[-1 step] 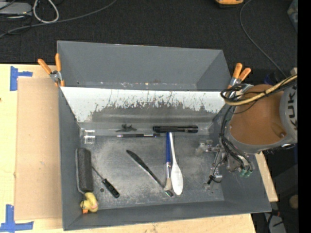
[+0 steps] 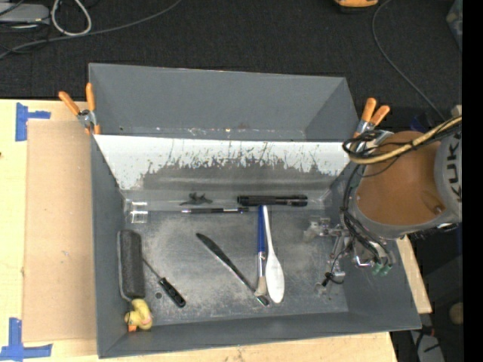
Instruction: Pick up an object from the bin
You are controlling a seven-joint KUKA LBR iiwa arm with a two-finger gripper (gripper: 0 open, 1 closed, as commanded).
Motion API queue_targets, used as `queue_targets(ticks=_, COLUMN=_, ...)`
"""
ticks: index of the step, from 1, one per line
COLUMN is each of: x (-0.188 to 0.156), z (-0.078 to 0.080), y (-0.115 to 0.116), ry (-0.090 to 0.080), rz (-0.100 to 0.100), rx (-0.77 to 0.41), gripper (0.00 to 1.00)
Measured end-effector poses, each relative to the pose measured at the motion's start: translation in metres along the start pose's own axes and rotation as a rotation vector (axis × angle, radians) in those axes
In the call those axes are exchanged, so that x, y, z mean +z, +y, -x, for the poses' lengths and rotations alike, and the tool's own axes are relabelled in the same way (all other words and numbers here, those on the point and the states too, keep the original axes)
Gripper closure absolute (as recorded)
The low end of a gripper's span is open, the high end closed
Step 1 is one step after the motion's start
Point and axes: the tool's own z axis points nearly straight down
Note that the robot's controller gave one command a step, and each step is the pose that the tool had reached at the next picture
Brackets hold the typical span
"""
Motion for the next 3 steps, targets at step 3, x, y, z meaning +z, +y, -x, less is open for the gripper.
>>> queue_targets(ticks=3, x=0.022, z=0.061, y=0.055, ry=0.001, rz=0.003, rx=-0.71, gripper=0.0)
